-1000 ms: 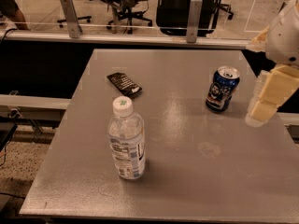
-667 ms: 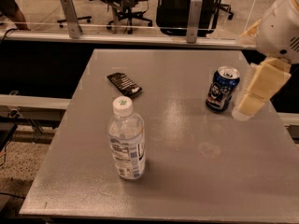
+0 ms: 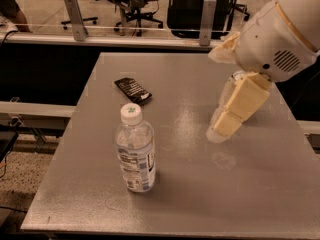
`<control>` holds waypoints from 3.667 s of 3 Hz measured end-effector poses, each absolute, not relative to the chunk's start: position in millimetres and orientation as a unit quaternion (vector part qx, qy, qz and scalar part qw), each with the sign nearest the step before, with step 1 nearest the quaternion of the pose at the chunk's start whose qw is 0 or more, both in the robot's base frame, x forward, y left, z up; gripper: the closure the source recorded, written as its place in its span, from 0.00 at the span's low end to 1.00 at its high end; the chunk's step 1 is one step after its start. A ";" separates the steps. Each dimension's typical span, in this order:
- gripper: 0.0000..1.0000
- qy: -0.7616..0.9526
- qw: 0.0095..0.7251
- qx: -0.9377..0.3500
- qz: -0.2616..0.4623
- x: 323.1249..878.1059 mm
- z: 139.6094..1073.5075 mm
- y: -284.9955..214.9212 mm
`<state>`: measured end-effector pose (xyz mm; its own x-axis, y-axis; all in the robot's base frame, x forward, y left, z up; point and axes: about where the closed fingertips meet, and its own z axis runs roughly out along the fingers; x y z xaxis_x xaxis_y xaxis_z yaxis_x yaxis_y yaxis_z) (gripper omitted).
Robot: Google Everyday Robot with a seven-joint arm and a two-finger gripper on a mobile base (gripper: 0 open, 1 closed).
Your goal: Move blue plastic bottle near rxbar chocolate
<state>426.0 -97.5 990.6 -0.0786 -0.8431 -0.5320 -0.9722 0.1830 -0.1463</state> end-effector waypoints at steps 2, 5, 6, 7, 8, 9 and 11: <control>0.00 0.672 0.278 -0.654 0.209 393.3 968.0 -31.1; 0.00 0.630 0.292 -0.676 0.247 373.2 945.4 22.7; 0.00 0.632 0.294 -0.674 0.245 373.6 936.6 25.5; 0.17 0.643 0.293 -0.667 0.236 377.7 933.8 24.9; 0.41 0.656 0.294 -0.654 0.236 381.7 935.6 22.9; 0.63 0.663 0.299 -0.643 0.241 386.2 942.0 21.4; 1.00 0.683 0.334 -0.610 0.223 445.5 963.7 7.5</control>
Offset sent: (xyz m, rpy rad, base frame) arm -0.0482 0.1014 -0.0387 0.2209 0.0629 0.2240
